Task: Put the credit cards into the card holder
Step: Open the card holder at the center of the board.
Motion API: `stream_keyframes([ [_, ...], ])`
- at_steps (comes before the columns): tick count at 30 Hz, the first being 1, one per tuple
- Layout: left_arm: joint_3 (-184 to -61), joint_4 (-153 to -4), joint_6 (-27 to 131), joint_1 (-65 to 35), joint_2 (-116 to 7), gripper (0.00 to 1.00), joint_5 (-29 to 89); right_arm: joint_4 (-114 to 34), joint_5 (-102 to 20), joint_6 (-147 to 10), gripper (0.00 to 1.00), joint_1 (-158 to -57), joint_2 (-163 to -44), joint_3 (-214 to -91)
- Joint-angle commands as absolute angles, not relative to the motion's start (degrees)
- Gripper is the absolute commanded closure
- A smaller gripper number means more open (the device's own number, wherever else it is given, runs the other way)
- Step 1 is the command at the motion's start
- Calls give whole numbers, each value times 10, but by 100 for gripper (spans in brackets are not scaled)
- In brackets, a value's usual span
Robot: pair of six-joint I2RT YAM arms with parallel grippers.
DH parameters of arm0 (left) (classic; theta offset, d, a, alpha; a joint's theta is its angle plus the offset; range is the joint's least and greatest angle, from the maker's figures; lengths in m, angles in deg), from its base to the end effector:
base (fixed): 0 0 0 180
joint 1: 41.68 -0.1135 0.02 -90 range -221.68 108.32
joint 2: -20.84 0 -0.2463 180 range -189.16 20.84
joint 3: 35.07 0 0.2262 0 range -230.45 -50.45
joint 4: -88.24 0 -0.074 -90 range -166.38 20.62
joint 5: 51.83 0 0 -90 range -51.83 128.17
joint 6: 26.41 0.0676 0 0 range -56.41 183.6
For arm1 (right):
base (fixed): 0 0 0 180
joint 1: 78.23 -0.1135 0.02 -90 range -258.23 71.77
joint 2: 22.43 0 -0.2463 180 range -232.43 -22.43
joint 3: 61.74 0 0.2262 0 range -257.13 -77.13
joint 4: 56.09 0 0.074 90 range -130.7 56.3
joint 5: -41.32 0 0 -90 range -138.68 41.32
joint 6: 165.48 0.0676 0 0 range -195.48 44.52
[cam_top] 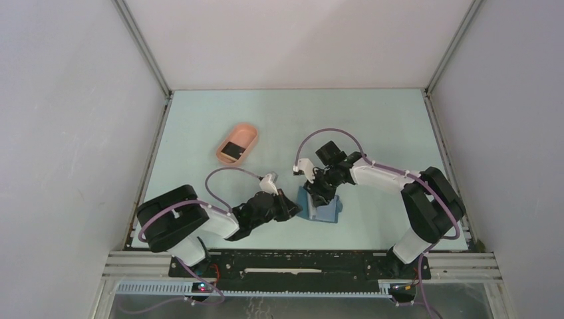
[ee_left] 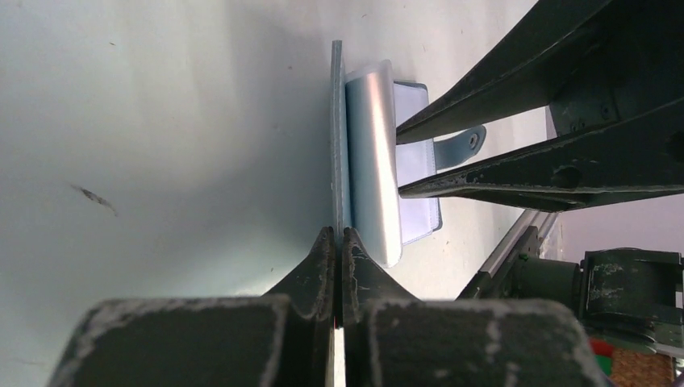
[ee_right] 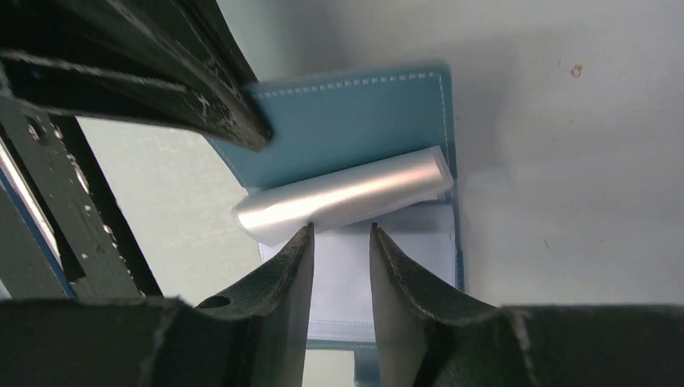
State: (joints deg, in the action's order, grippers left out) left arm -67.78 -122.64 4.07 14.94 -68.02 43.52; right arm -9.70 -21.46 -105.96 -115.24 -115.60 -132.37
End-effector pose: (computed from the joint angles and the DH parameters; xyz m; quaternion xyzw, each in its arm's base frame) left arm 0.1532 -0.2211 0.1116 -0.0463 0.8428 -0.4330 0.3163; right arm 0.2136 0.1997 0.1476 -0.5666 0.7706 0.2411 0.1642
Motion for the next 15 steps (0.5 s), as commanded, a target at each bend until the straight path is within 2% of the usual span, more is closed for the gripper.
stream_keyframes([
  [1,-675,-1255,34,154,-690,96,421,-120,-187,-1008,61,-1159,-1159,-1351],
  [4,-676,-1255,34,154,-691,88,420,-117,-169,-979,60,-1153,-1168,-1361],
  [9,-667,-1255,33,154,-679,65,421,-103,-122,-923,60,-1134,-1199,-1384],
  [12,-661,-1259,38,154,-669,53,419,-99,-45,-888,60,-1111,-1219,-1395],
  [15,-656,-1266,41,154,-664,46,415,-101,-3,-866,60,-1090,-1243,-1400],
])
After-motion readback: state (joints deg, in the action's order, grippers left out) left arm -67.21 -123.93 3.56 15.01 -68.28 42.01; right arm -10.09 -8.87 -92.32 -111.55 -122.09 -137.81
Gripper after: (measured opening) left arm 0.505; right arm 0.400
